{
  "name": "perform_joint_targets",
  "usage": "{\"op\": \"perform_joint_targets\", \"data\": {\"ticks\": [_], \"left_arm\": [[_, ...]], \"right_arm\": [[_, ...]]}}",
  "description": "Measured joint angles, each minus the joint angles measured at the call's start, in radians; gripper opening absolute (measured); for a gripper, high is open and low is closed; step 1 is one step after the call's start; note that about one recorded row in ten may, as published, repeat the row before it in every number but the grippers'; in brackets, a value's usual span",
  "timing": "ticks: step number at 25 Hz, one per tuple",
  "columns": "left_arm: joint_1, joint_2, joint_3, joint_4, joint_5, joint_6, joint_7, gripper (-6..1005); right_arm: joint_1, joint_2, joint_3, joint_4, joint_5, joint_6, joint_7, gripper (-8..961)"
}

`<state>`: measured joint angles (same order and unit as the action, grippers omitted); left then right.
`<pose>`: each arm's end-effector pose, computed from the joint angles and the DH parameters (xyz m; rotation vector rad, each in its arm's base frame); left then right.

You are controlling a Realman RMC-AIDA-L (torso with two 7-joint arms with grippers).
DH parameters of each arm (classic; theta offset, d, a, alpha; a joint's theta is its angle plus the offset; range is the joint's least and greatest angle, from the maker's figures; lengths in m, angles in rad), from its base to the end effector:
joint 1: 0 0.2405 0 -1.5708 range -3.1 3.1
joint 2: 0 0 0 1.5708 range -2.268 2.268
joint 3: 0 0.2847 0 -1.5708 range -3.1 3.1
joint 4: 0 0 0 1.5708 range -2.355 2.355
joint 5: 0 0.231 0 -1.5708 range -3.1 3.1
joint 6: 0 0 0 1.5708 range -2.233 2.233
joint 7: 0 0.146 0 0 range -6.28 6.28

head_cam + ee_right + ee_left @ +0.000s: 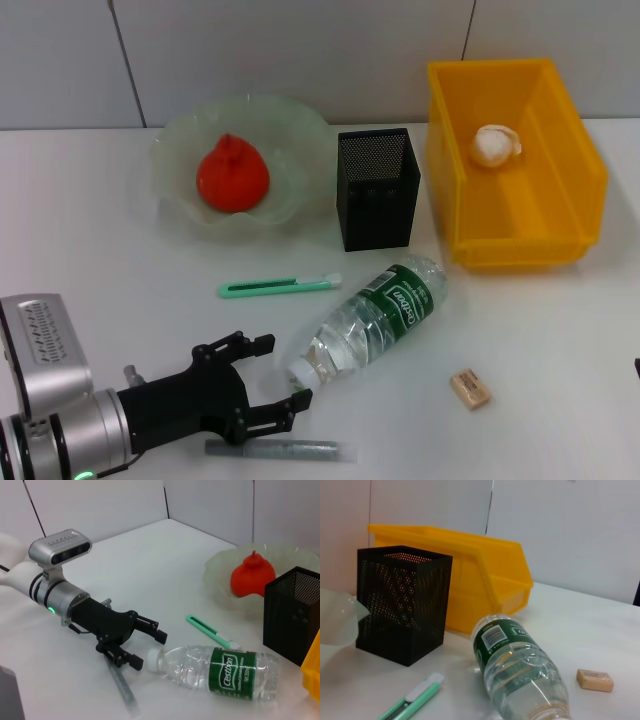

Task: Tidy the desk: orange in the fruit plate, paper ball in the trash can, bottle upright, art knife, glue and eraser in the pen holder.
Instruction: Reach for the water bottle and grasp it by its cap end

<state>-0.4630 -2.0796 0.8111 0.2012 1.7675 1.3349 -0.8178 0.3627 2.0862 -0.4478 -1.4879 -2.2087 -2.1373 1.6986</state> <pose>-0.3423 0.2990 -0.1001 -2.6394 -0.5234 -0.6795 0.2882 0.2724 0.1352 -2.7571 0.5842 0.2897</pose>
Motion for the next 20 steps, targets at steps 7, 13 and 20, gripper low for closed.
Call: {"op": "perform_joint_targets", "data": {"ticks": [7,13,20], "left_arm": [[-0.032,0.000,-0.001,-0.109,-0.043,-0.032,0.088,810],[-0.052,0.000,0.000,-0.163,-0.097,-0.045,0.147,808],[-0.078,0.000,-0.013,-0.222,-0.108,-0.078,0.199,807]], "right_arm": [[0.003,0.000,0.001,0.007,0.000,0.006,0.001,829],[0.006,0.000,0.006,0.021,0.001,0.007,0.001,829],[0.002,0.000,0.007,0.028,0.006,0.008,0.001,829]]}}
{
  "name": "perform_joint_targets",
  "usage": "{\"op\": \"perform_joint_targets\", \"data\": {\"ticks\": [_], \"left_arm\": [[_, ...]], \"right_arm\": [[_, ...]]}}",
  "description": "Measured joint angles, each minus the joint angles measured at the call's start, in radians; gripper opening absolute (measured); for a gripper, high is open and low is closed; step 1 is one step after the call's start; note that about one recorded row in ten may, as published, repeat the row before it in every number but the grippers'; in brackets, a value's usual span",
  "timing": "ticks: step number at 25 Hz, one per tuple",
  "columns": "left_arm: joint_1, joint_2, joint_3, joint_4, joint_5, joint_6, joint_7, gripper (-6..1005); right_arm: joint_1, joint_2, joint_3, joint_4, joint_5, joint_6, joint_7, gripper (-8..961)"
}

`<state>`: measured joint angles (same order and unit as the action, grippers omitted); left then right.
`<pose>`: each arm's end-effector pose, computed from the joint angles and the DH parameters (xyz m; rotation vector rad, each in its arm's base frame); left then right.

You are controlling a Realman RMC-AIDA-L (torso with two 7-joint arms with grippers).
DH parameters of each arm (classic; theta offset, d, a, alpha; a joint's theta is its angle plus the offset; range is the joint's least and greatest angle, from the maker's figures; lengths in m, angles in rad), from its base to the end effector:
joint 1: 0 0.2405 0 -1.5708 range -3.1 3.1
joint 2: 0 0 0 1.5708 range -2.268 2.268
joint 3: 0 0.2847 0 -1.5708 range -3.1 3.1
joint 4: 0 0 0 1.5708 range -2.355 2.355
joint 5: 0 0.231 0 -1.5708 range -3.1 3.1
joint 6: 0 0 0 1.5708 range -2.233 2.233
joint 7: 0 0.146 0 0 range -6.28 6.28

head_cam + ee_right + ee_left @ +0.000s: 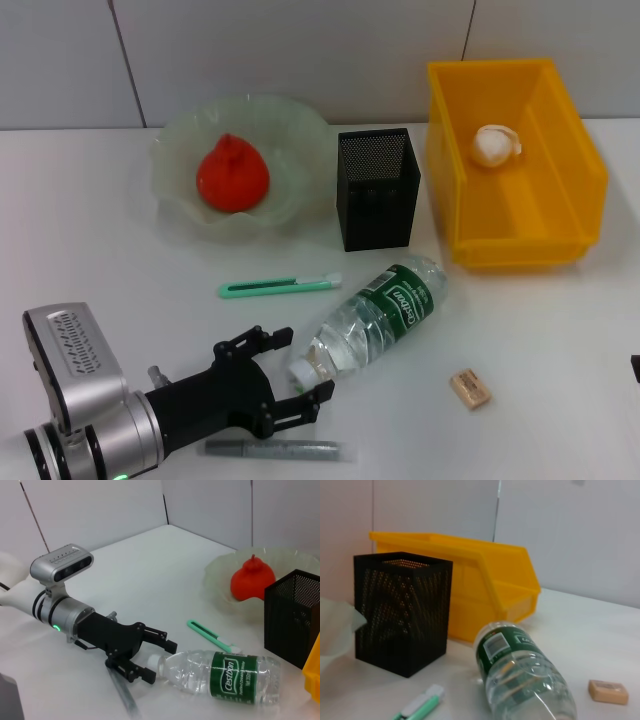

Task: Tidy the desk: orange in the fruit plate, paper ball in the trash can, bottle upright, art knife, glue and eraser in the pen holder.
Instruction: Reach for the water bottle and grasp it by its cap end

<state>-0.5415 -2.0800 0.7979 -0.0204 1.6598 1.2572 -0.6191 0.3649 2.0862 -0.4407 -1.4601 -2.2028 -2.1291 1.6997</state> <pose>-0.3296 0.2959 -0.1301 -2.6006 -0.4996 -0.6899 0.2906 0.2738 0.1327 -2.7525 0.6044 0.3229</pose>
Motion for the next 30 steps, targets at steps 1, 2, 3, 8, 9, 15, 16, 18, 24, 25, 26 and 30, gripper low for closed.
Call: {"op": "perform_joint_targets", "data": {"ticks": [1,2,3,8,9,15,16,18,24,25,26,30], "left_arm": [[-0.002,0.000,-0.041,-0.026,-0.003,-0.007,0.043,806],[-0.002,0.000,-0.041,-0.026,-0.003,-0.007,0.043,806],[-0.002,0.000,-0.044,-0.028,-0.003,-0.007,0.046,806],[-0.001,0.000,-0.047,-0.029,-0.003,-0.007,0.050,805],[0.000,0.000,-0.049,-0.031,0.000,-0.008,0.052,804],[0.012,0.000,-0.041,-0.033,0.015,-0.001,0.081,803],[0.014,0.000,-0.043,-0.043,0.016,0.006,0.107,803],[0.015,0.000,-0.045,-0.050,0.016,0.014,0.125,802],[0.015,0.000,-0.068,-0.059,0.011,0.034,0.162,600],[0.014,0.000,-0.068,-0.060,0.011,0.033,0.162,567],[0.012,0.000,-0.068,-0.062,0.011,0.031,0.162,533],[0.006,0.000,-0.068,-0.067,0.009,0.021,0.162,467]], "right_arm": [[0.000,0.000,0.000,0.000,0.001,0.000,0.000,829],[-0.001,0.000,0.000,0.001,0.001,0.001,0.000,829],[-0.001,0.000,0.000,0.001,0.001,0.001,0.000,829],[-0.001,0.000,0.000,0.002,0.002,0.011,0.000,829],[-0.001,0.000,0.001,0.003,0.002,0.014,0.000,829],[0.001,-0.001,0.000,0.009,0.002,0.015,0.000,829],[0.001,-0.001,0.000,0.011,0.002,0.019,0.000,829],[0.002,-0.001,0.000,0.013,0.002,0.020,0.000,829],[0.002,-0.003,-0.004,0.026,0.002,0.025,0.000,829],[0.002,-0.003,-0.004,0.026,0.002,0.025,0.000,829],[0.002,-0.003,-0.004,0.026,0.002,0.025,0.000,829],[0.002,-0.003,-0.006,0.027,0.002,0.025,0.000,829]]}}
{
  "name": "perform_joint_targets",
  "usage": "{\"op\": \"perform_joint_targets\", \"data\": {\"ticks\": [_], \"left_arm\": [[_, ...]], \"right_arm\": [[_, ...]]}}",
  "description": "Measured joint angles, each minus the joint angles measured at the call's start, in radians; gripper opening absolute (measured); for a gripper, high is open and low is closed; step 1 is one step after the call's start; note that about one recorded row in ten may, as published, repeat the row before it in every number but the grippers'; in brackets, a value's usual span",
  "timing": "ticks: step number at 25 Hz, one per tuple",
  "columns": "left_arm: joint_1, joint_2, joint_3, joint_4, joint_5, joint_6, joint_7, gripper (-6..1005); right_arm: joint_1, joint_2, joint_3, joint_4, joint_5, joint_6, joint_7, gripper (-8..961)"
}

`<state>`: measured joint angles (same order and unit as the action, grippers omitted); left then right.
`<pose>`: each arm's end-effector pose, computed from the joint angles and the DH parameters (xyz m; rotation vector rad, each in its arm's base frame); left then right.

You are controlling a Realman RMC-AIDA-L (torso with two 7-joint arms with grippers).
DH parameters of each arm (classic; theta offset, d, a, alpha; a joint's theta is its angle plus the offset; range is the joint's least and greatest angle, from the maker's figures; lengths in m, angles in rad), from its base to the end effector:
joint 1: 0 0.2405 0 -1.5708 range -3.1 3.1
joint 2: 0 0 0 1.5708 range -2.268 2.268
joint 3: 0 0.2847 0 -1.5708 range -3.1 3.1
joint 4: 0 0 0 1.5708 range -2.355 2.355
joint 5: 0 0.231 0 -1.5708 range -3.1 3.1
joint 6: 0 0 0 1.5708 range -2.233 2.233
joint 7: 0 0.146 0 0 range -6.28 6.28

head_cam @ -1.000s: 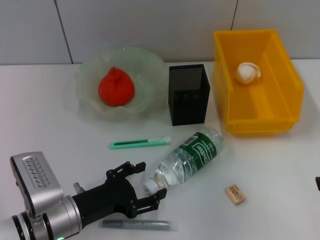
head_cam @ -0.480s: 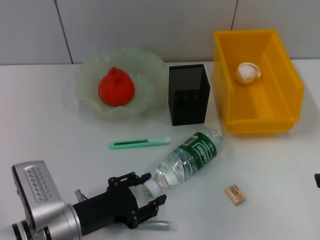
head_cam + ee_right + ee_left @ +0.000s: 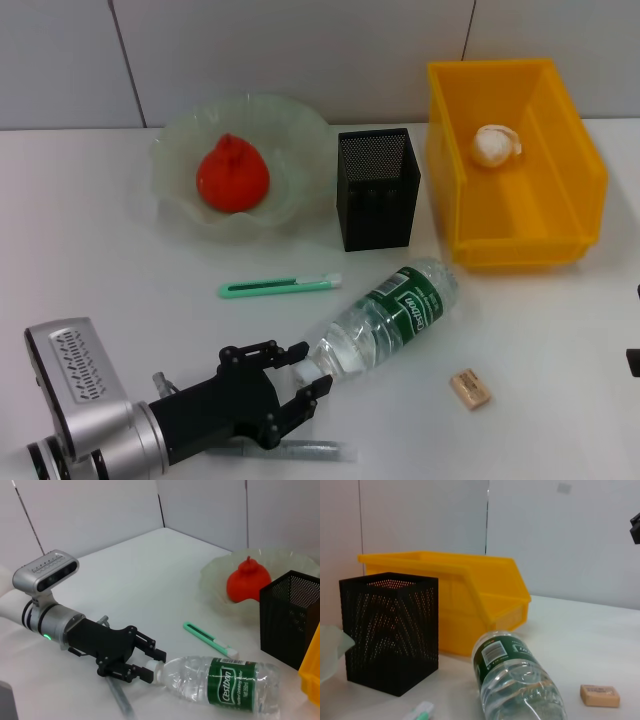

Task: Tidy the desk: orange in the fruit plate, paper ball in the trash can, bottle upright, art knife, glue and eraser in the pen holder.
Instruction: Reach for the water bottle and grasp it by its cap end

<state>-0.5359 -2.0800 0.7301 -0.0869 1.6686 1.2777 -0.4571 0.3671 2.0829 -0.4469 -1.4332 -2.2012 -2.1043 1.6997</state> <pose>-0.3264 0.2854 -0.1357 -2.5669 -0.3887 -0.7103 0.2933 0.2781 0.1303 -2.7430 0.6185 0.3360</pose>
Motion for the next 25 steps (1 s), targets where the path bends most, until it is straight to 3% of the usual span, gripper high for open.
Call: {"op": "perform_joint_targets", "data": {"ticks": [13,18,25], "left_arm": [[0.004,0.000,-0.044,-0.006,0.002,-0.012,-0.005,433],[0.005,0.000,-0.045,-0.006,0.004,-0.013,-0.009,524],[-0.002,0.000,-0.039,-0.016,0.005,-0.012,-0.013,725]], "right_arm": [[0.001,0.000,-0.005,0.006,0.000,0.001,0.000,830],[-0.002,0.000,-0.005,0.010,0.000,0.001,-0.001,830],[-0.004,0.000,-0.004,0.014,0.000,0.001,-0.005,830]]}}
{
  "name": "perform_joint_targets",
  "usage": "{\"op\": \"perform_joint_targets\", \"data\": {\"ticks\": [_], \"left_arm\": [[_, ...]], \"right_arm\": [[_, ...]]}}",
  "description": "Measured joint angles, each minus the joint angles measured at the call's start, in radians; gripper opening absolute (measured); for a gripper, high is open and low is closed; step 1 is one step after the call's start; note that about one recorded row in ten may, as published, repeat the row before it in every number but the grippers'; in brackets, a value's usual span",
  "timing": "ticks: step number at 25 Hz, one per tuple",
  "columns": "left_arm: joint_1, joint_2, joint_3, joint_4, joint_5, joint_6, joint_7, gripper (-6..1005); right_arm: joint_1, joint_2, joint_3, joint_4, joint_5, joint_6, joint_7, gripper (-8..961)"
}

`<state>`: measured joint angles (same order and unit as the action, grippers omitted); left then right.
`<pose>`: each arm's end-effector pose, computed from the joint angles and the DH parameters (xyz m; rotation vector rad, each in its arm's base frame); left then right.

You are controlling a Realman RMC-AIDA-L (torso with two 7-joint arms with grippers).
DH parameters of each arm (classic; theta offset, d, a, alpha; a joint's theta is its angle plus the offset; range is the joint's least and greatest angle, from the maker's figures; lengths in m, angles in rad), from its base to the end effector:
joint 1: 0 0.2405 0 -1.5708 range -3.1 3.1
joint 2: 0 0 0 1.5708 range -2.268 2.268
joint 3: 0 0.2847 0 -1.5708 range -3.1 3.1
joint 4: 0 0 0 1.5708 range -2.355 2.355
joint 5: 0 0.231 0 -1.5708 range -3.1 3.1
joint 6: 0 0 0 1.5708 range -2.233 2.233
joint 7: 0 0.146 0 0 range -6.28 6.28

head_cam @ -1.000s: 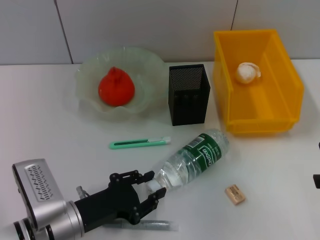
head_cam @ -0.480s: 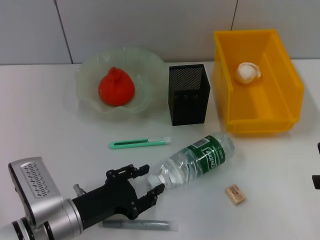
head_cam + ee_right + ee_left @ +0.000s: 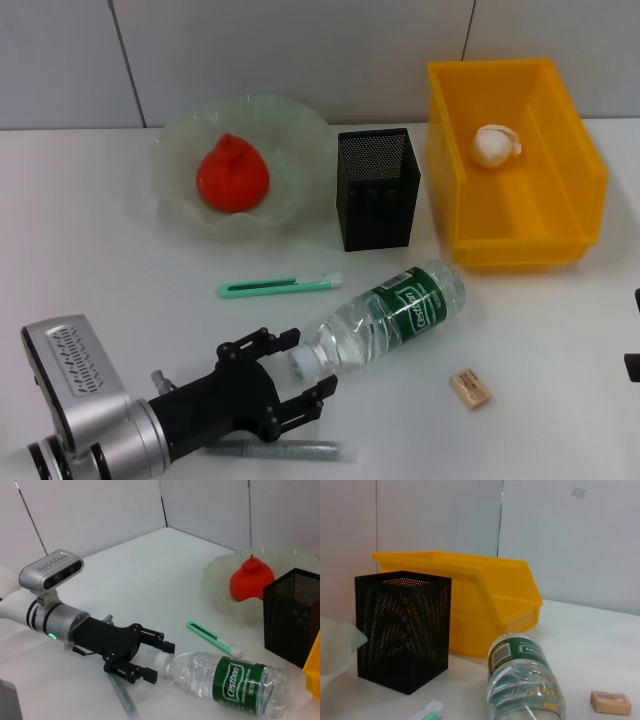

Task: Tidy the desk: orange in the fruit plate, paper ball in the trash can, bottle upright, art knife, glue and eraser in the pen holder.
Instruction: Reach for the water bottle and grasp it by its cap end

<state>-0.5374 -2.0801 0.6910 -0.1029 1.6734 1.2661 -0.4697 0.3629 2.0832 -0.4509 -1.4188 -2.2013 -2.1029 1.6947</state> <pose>-0.3260 0.2870 -0.1365 -2.5371 -0.4407 -0.7225 0.2954 0.2771 0.1276 -2.7499 0.6282 0.3443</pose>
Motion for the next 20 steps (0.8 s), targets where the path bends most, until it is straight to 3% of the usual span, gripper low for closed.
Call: {"op": "perform_joint_targets", "data": {"ticks": [20], "left_arm": [[-0.041,0.000,-0.003,-0.018,0.000,-0.027,0.010,696]], "right_arm": [[-0.004,0.000,-0.005,0.004,0.000,-0.011,-0.003,830]]}}
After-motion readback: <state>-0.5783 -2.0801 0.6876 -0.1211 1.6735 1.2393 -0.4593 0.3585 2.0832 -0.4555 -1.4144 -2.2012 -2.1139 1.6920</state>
